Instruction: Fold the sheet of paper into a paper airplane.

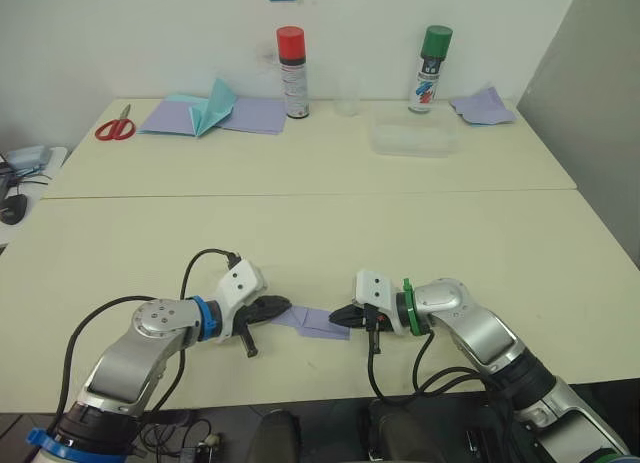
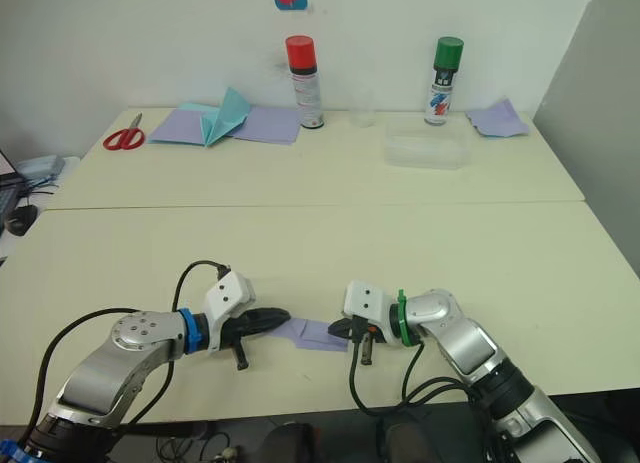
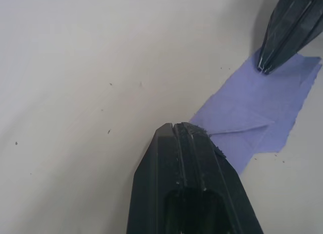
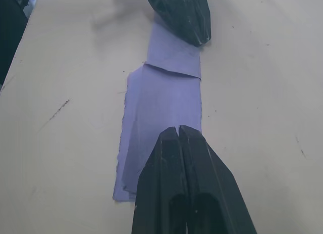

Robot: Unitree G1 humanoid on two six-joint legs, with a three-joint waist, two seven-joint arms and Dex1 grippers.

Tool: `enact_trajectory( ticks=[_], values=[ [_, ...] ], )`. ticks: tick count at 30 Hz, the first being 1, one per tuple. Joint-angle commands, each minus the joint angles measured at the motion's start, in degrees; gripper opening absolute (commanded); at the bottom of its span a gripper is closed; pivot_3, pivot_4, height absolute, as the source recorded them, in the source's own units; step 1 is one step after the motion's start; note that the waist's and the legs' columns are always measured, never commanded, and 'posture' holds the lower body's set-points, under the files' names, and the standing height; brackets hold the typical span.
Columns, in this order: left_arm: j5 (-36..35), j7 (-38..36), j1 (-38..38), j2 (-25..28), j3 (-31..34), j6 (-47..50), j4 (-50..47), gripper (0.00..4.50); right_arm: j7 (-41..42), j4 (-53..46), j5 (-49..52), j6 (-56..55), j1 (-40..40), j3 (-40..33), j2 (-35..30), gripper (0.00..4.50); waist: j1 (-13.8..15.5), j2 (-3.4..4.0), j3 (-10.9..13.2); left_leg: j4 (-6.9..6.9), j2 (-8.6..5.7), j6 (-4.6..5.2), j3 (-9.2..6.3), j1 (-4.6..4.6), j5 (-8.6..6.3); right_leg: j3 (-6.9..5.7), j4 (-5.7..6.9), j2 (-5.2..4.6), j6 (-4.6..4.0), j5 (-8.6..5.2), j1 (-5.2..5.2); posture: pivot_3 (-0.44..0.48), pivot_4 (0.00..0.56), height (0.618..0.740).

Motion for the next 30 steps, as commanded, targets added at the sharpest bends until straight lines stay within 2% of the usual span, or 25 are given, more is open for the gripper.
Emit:
enact_trajectory(
  ticks=[1,7,9,11,14,19,21,30],
  values=[
    [-1.1,-0.3,0.2,-0.2,0.6,0.5,-2.8,0.0,0.5,1.1,0.0,-0.8,0.0,-0.8,0.1,0.03,0.0,-0.01,0.0,0.0,-0.01,0.0,0.0,-0.03,0.0,0.01,0.0,0.0,0.0,0.0,-0.01,0.0,0.15,0.74],
    [3.8,-0.2,0.9,0.1,-4.1,-1.9,0.2,0.0,-0.4,-1.6,1.1,-3.9,-0.9,-4.3,0.5,0.03,0.2,0.0,0.0,0.0,-0.05,0.0,0.01,-0.08,0.0,0.01,-0.01,-0.01,-0.01,0.0,-0.05,0.0,0.15,0.74],
    [4.3,0.1,0.9,-0.4,-4.5,-2.1,0.6,0.0,0.3,-3.0,1.5,-5.6,-0.9,-5.6,-0.5,0.39,0.3,0.0,0.0,0.0,-0.06,0.0,0.02,-0.08,0.0,0.03,-0.02,-0.03,-0.01,-0.01,-0.05,0.0,0.15,0.74],
    [4.5,0.2,0.8,-0.7,-4.7,-2.1,0.8,0.0,1.4,-4.9,2.7,-7.3,0.0,-7.2,-1.4,0.88,0.4,0.0,0.0,0.0,-0.05,0.0,0.03,-0.08,0.0,0.04,-0.02,-0.05,-0.01,0.0,-0.04,0.0,0.15,0.74],
    [4.7,0.2,0.9,-0.9,-4.8,-2.2,0.9,0.0,2.9,-6.9,4.8,-11.8,2.7,-8.9,-1.9,1.99,0.6,0.0,0.0,0.0,-0.05,0.0,0.04,-0.09,0.0,0.04,-0.03,-0.07,-0.01,-0.01,-0.03,0.0,0.15,0.74],
    [4.7,-0.1,1.3,-0.8,-4.8,-1.9,0.7,0.0,2.1,-3.0,-3.4,-28.1,6.3,-5.2,-4.0,3.74,1.0,0.01,0.0,-0.01,-0.1,0.0,0.08,-0.07,-0.01,0.02,-0.07,-0.07,-0.02,-0.01,-0.02,0.0,0.15,0.74],
    [4.6,-0.3,1.4,-0.7,-4.7,-1.8,0.5,0.0,1.1,-1.0,-5.9,-31.6,6.5,-4.2,-3.8,3.74,1.0,0.01,0.0,0.0,-0.09,0.0,0.11,-0.05,-0.01,0.01,-0.06,-0.05,-0.01,-0.01,-0.02,0.0,0.15,0.74],
    [4.3,-0.4,1.2,-0.8,-4.5,-1.2,0.3,0.0,-3.3,3.7,-13.0,-35.0,5.2,-3.5,-3.2,3.74,1.0,0.01,0.0,0.0,-0.08,0.0,0.1,-0.03,0.0,0.04,-0.02,-0.03,-0.02,-0.01,-0.02,0.0,0.15,0.74]
  ],
)
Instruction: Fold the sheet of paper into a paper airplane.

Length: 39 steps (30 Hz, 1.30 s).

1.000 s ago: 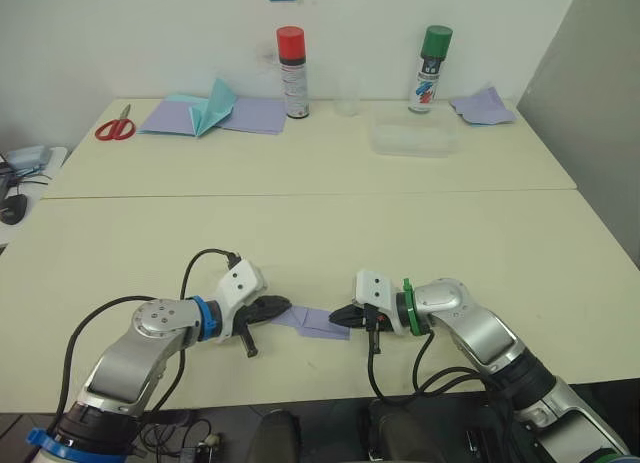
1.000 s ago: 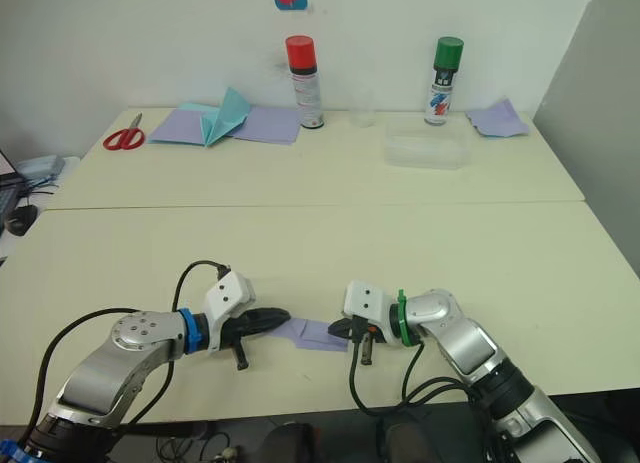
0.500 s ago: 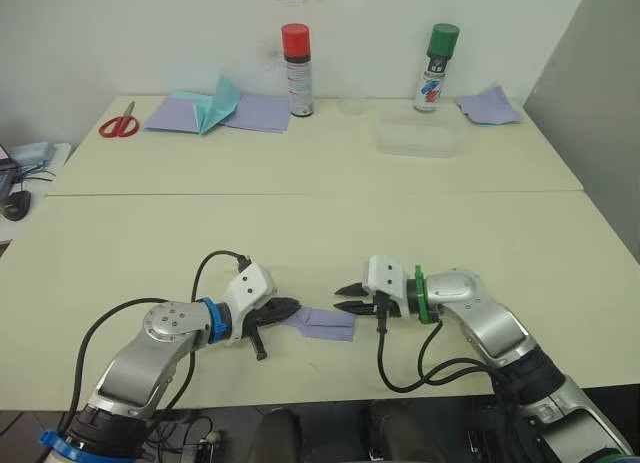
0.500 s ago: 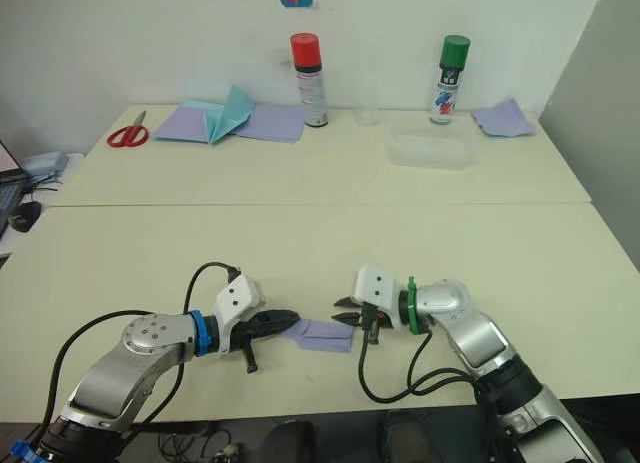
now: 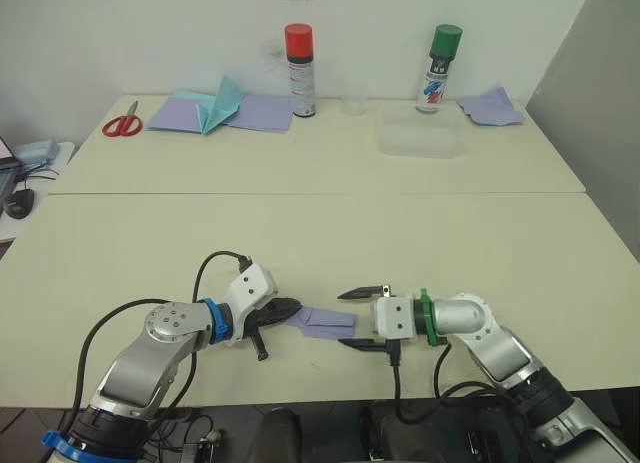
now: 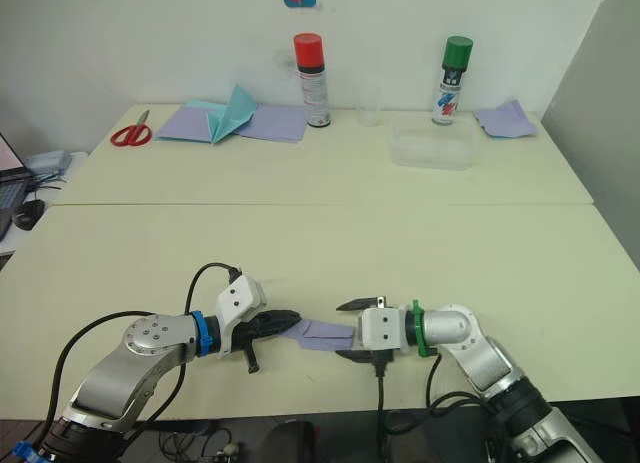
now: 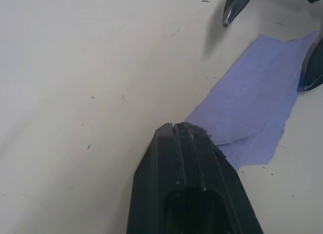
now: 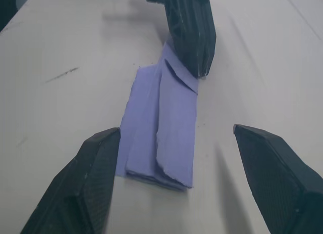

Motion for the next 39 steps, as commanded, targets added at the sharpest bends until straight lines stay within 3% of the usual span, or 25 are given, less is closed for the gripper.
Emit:
enact_trajectory(
  ticks=[1,14,24,27,30,32,38,39],
  values=[
    [0.5,-0.4,1.1,0.1,-1.7,1.6,0.7,0.0,-1.6,0.8,-2.4,-1.8,-1.5,-0.4,-0.5,3.74,0.0,0.0,0.0,0.0,0.0,0.0,-0.01,0.0,0.0,0.0,0.0,0.0,0.0,0.0,0.0,0.0,0.15,0.74],
    [-3.9,-2.1,-2.0,-0.1,3.1,1.1,-0.7,0.0,-2.6,4.8,-4.5,-6.5,-2.6,0.2,-0.8,3.74,0.2,-0.01,0.0,0.05,-0.01,0.0,-0.01,0.01,0.01,0.0,0.02,0.0,0.04,0.03,0.04,0.0,0.15,0.74],
    [-11.4,-10.9,1.0,9.0,9.3,2.3,-9.9,0.0,-3.3,8.4,-5.3,-8.5,-4.6,0.9,0.1,3.74,0.2,-0.03,0.0,0.08,0.05,-0.01,-0.02,0.06,0.02,0.01,0.08,0.02,0.04,0.03,0.04,0.0,0.15,0.74],
    [-11.8,-11.1,1.3,9.5,9.5,2.2,-10.1,0.7,-3.1,8.9,-5.2,-8.7,-4.7,1.1,0.3,3.76,0.2,-0.04,0.0,0.09,0.04,-0.01,0.0,0.05,0.02,0.03,0.07,0.0,0.05,0.04,0.04,0.0,0.15,0.74],
    [-11.4,-10.0,1.6,9.0,10.0,1.2,-10.0,1.58,-2.9,8.9,-4.8,-8.8,-4.9,1.2,0.6,3.13,0.2,-0.04,0.0,0.1,0.04,-0.01,0.0,0.06,0.02,0.03,0.07,0.01,0.05,0.04,0.04,0.0,0.15,0.74],
    [-11.5,-9.4,2.1,8.8,10.3,1.0,-10.3,2.2,-2.9,8.7,-4.6,-9.3,-4.9,1.2,0.7,2.45,0.2,-0.03,0.0,0.1,0.06,-0.01,-0.03,0.05,0.02,0.0,0.08,0.01,0.05,0.04,0.04,0.0,0.15,0.74],
    [-11.1,-9.9,6.0,9.8,11.3,-0.6,-12.0,2.22,-3.1,8.5,-4.1,-10.7,-4.8,0.9,0.8,0.22,0.2,-0.03,0.0,0.1,0.05,-0.01,0.01,-0.01,0.02,0.04,0.07,0.0,0.01,0.02,0.0,0.0,0.15,0.74],
    [-11.2,-9.8,6.4,9.9,11.7,-0.7,-12.2,2.22,-3.3,8.5,-3.9,-11.0,-4.8,0.6,1.0,0.02,0.2,-0.02,0.0,0.1,0.05,-0.01,0.01,-0.02,0.01,0.05,0.07,0.0,0.0,0.01,0.0,0.0,0.15,0.74]
  ],
)
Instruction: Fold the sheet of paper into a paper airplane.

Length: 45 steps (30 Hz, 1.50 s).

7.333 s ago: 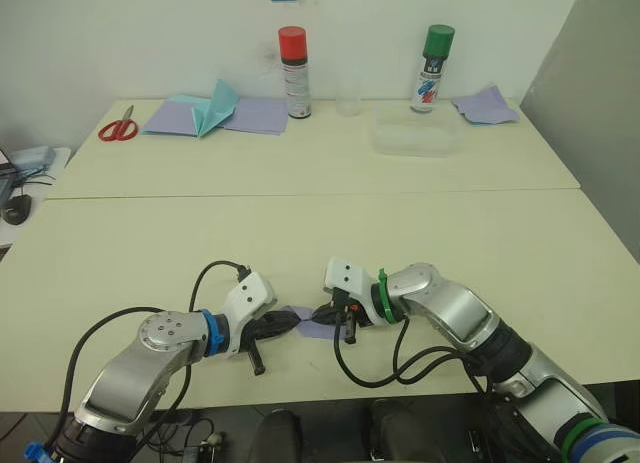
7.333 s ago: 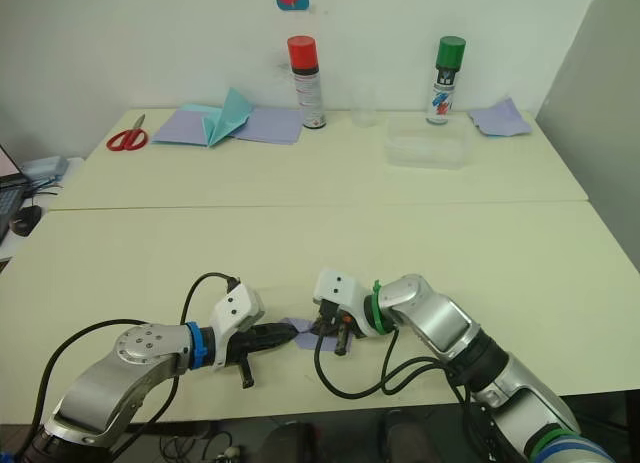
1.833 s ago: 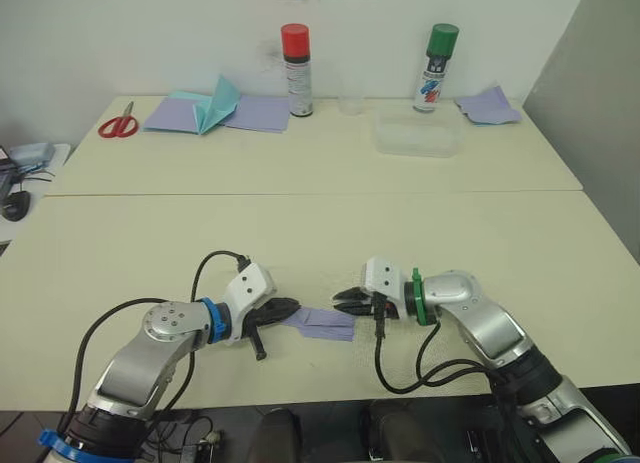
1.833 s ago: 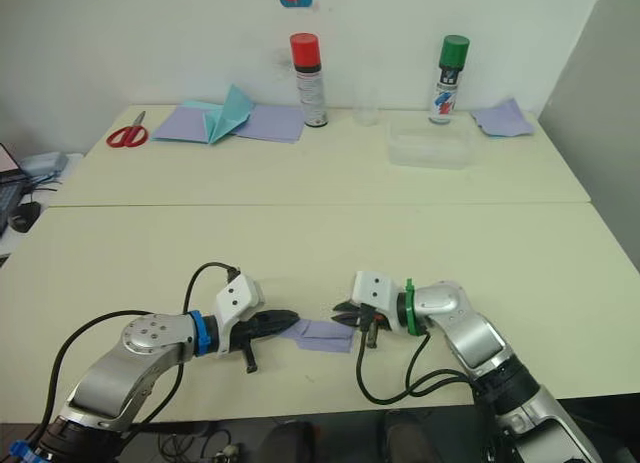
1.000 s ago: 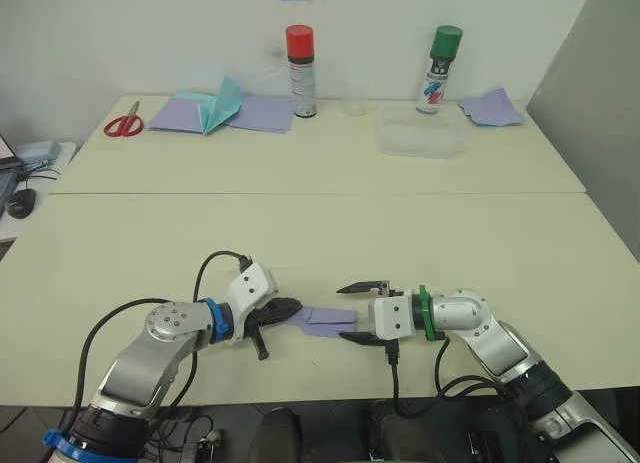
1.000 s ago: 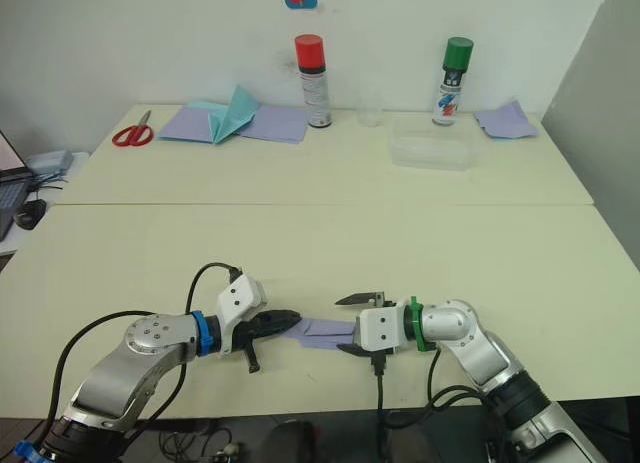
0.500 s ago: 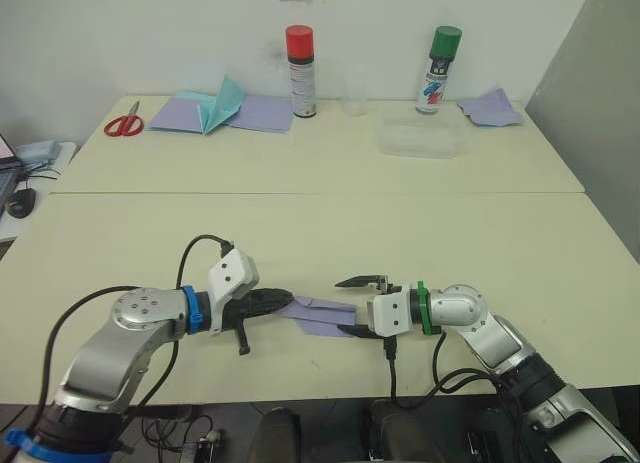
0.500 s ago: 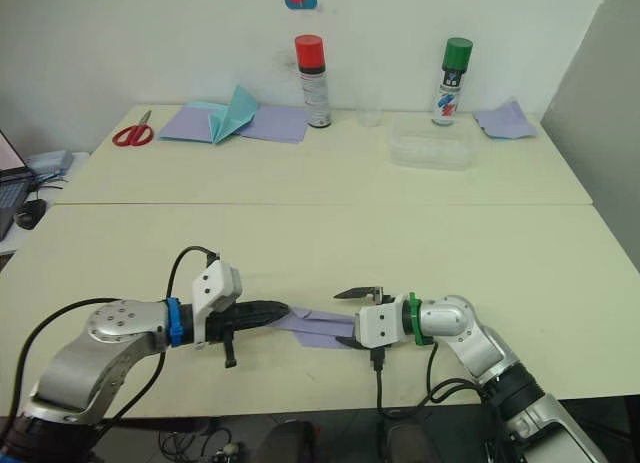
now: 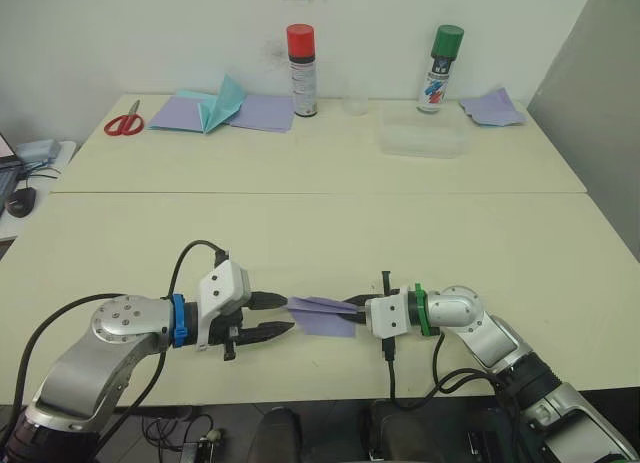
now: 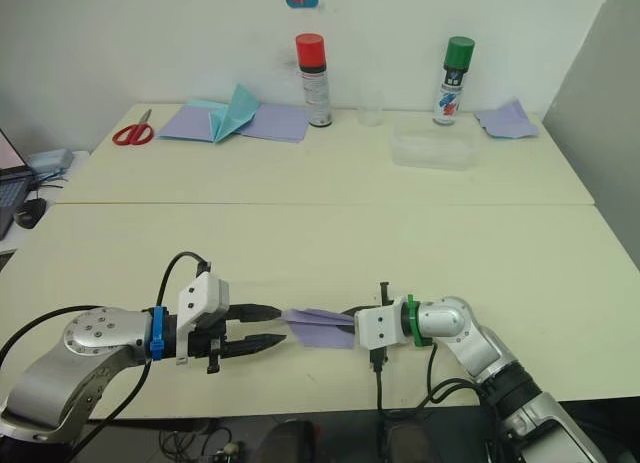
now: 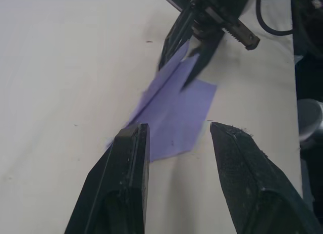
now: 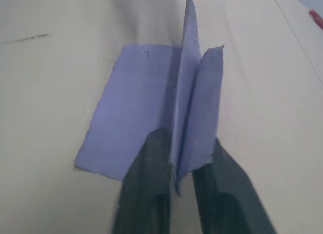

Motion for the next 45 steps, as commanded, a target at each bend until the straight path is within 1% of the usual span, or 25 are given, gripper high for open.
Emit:
enact_trajectory(
  ticks=[1,4,6,9,12,14,16,17,19,23,24,26,28,31,36,40,45],
  values=[
    [-0.3,0.2,1.0,0.9,2.6,-1.4,-2.5,2.22,-0.3,-1.0,1.1,-0.7,-0.3,-1.0,0.3,0.02,0.0,0.01,0.0,0.0,0.0,0.0,0.0,0.0,0.0,-0.01,0.0,0.0,-0.01,-0.01,0.0,0.0,0.15,0.74],
    [-1.5,0.9,1.6,1.0,4.8,-0.7,-4.1,2.22,-0.4,-1.8,2.5,1.6,-0.3,-2.1,0.8,0.02,0.0,0.0,0.0,-0.01,0.01,0.0,-0.02,0.0,0.0,-0.03,0.0,0.01,-0.02,-0.01,-0.01,0.0,0.15,0.74],
    [-2.6,1.5,2.1,1.1,7.1,-0.4,-6.0,2.22,0.3,-4.0,6.3,6.8,0.6,-3.8,1.6,0.02,0.0,0.01,0.0,-0.01,0.01,0.0,-0.04,0.0,0.0,-0.05,0.01,0.01,-0.02,-0.01,-0.01,0.0,0.15,0.74],
    [-4.1,2.9,2.4,0.9,9.6,0.9,-7.8,2.22,-0.9,-10.2,14.6,23.4,2.4,-7.9,4.1,0.02,0.0,0.01,0.0,-0.01,0.04,0.0,-0.04,-0.01,0.0,-0.04,0.01,0.0,-0.02,-0.01,0.0,0.0,0.15,0.74],
    [-3.9,4.8,3.3,-0.3,10.3,1.2,-7.6,2.22,-5.0,-15.4,20.4,39.0,3.9,-12.4,6.3,0.02,0.0,0.01,0.0,-0.01,0.07,0.0,-0.06,-0.01,0.0,-0.03,0.02,-0.01,-0.02,-0.01,0.0,0.0,0.15,0.74],
    [-3.4,5.9,4.3,-1.3,10.1,0.9,-7.5,2.22,-8.1,-18.0,22.4,46.4,4.8,-14.4,7.5,0.02,0.0,0.01,0.0,-0.01,0.07,0.0,-0.06,-0.01,0.0,-0.03,0.03,-0.04,-0.01,-0.01,0.0,0.0,0.15,0.74],
    [-2.9,7.1,4.9,-2.3,9.7,0.6,-7.7,2.22,-10.8,-19.7,23.4,51.2,5.6,-15.8,8.5,0.02,0.0,0.01,0.0,-0.01,0.06,0.0,-0.06,-0.02,0.0,-0.02,0.02,-0.09,-0.02,-0.01,0.0,0.0,0.15,0.74],
    [-2.6,7.9,5.2,-3.1,9.2,0.4,-7.8,2.22,-13.6,-19.7,23.2,54.2,6.0,-16.6,9.7,0.02,0.0,0.01,0.0,-0.01,0.06,0.0,-0.06,-0.02,0.0,-0.02,0.01,-0.09,-0.02,-0.01,0.0,0.0,0.15,0.74],
    [-2.0,8.9,5.3,-4.1,8.3,0.1,-7.9,2.22,-17.0,-19.6,22.6,57.3,6.9,-16.9,11.1,0.02,0.0,0.01,0.0,-0.01,0.04,-0.01,-0.05,-0.03,0.0,-0.02,0.0,-0.1,-0.02,-0.01,-0.01,0.0,0.15,0.74],
    [-0.5,9.4,4.2,-4.7,6.8,-1.0,-6.8,2.22,-20.3,-20.0,20.5,58.1,7.8,-15.1,12.0,0.02,0.0,0.0,0.0,-0.02,0.01,0.0,-0.04,-0.02,0.0,-0.02,0.0,-0.08,-0.02,-0.01,-0.02,0.0,0.15,0.74],
    [-0.5,9.5,3.9,-4.8,6.6,-1.0,-6.7,2.22,-20.1,-20.6,20.5,57.8,8.0,-14.7,11.8,0.2,0.0,0.0,0.0,-0.02,0.0,0.0,-0.04,-0.02,0.0,-0.02,0.0,-0.06,-0.02,-0.01,-0.02,0.0,0.15,0.74],
    [-0.6,9.4,3.5,-4.7,6.3,-0.9,-6.4,2.22,-20.0,-21.6,19.2,55.7,8.3,-13.7,10.7,0.66,0.0,0.01,0.0,-0.02,0.0,0.0,-0.03,-0.02,0.0,-0.02,-0.01,-0.05,-0.01,0.0,-0.02,0.0,0.15,0.74],
    [0.0,9.6,2.7,-4.6,5.9,-0.8,-5.7,2.22,-20.3,-22.4,17.9,53.8,8.4,-13.6,9.5,1.27,0.0,0.01,0.0,-0.02,0.0,0.0,-0.04,-0.02,0.0,-0.03,-0.01,-0.05,-0.01,-0.01,-0.02,0.0,0.15,0.74],
    [0.5,9.7,2.0,-4.7,5.3,-1.0,-4.7,2.22,-19.8,-24.1,16.8,51.2,8.0,-13.8,7.6,2.36,0.0,0.01,0.0,-0.02,-0.03,0.0,-0.02,-0.03,0.0,-0.02,-0.02,-0.04,0.0,-0.01,-0.02,0.0,0.15,0.74],
    [0.6,10.3,0.6,-5.2,4.2,-0.7,-4.4,2.22,-18.6,-26.6,14.6,44.4,6.4,-13.7,4.2,2.36,0.0,0.01,0.0,-0.03,-0.03,0.0,-0.01,-0.07,-0.01,-0.03,-0.03,-0.02,-0.01,-0.01,-0.05,0.0,0.15,0.74],
    [0.8,10.7,0.0,-5.6,3.6,-0.6,-4.3,2.22,-17.6,-26.0,13.4,39.1,5.0,-12.8,3.5,2.36,0.0,0.01,0.0,-0.03,0.0,0.0,-0.03,-0.05,-0.01,-0.05,-0.03,0.03,-0.01,-0.01,-0.05,0.0,0.15,0.74],
    [0.5,10.4,-1.0,-5.8,2.7,-0.4,-4.6,2.22,-14.3,-22.8,15.7,40.4,2.9,-10.3,6.4,2.36,0.0,0.0,0.0,-0.03,0.0,0.0,-0.03,-0.06,0.0,-0.03,-0.03,0.03,-0.01,-0.01,-0.05,0.0,0.15,0.74]
  ],
)
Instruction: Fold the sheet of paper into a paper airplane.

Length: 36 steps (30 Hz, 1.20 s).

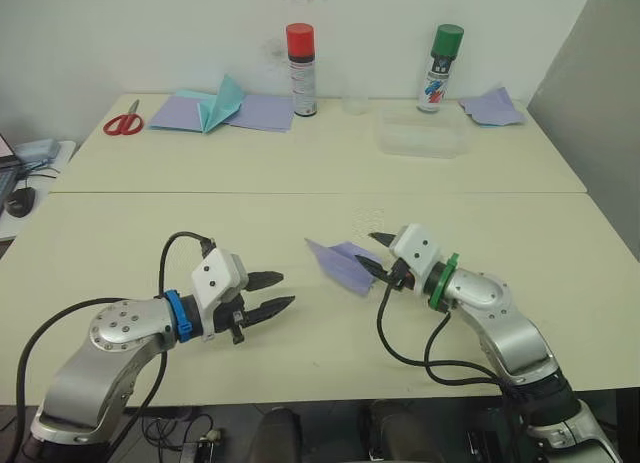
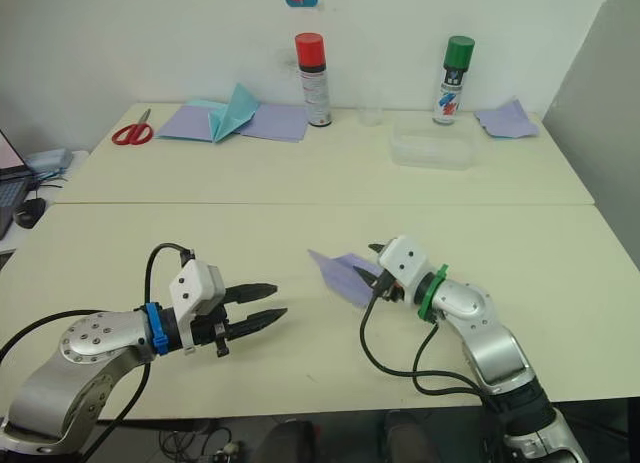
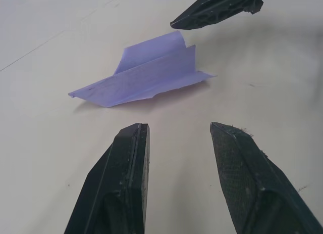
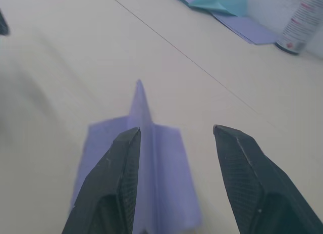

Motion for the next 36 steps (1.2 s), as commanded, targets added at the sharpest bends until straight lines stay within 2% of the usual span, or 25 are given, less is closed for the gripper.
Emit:
enact_trajectory(
  ticks=[1,8,17,20,25,32,36],
  values=[
    [-0.5,-0.2,-1.4,0.0,-0.1,-0.6,-0.8,2.22,2.1,1.9,1.6,1.0,-2.5,1.4,1.8,2.36,0.0,0.0,0.0,0.0,0.0,0.0,0.0,0.0,0.0,0.0,0.0,0.0,0.0,0.0,0.0,0.0,0.15,0.74],
    [-1.5,-0.7,-4.4,0.4,0.5,0.2,-0.7,2.22,5.6,11.7,0.6,1.4,-8.8,2.7,3.0,2.36,0.0,0.0,0.0,0.03,-0.04,0.0,0.02,0.0,0.0,-0.01,0.01,0.0,0.06,0.04,0.02,0.0,0.15,0.74],
    [-1.8,1.7,-5.5,-1.0,1.0,-0.3,-1.3,2.22,9.2,16.3,-1.1,0.9,-11.3,4.2,2.3,2.36,0.0,0.0,0.0,0.0,-0.04,0.0,-0.01,-0.04,0.0,-0.01,0.0,0.0,0.01,0.01,0.0,0.0,0.15,0.74],
    [-1.7,1.8,-5.2,-1.0,0.9,-0.3,-1.5,2.22,9.4,17.1,-2.0,1.3,-11.6,4.6,1.8,1.76,0.0,0.0,0.0,0.02,-0.04,0.0,-0.01,-0.03,0.0,-0.01,0.01,0.0,0.02,0.02,0.01,0.0,0.15,0.74],
    [-1.9,2.3,-5.0,-1.2,0.8,-0.4,-1.9,2.22,9.5,16.2,-1.6,2.7,-11.3,3.9,1.7,0.03,0.0,0.0,0.0,0.02,-0.04,0.0,0.0,-0.03,0.0,-0.01,0.01,0.0,0.02,0.02,0.01,0.0,0.15,0.74],
    [-2.2,2.3,-4.8,-1.8,-0.2,-0.1,-2.9,2.22,9.5,11.5,0.7,6.3,-8.9,0.9,0.1,0.03,0.0,0.0,0.0,0.02,-0.05,0.0,0.0,-0.04,0.0,0.0,0.01,-0.01,0.02,0.02,0.02,0.0,0.15,0.74],
    [-5.3,1.6,-7.2,-1.8,-1.6,3.1,-5.2,2.22,5.1,3.4,5.4,13.7,-6.6,-8.4,-0.8,0.03,0.1,0.0,0.0,0.02,-0.04,0.0,-0.02,-0.06,0.0,0.0,0.02,-0.01,0.03,0.02,0.02,0.0,0.15,0.74]
  ],
)
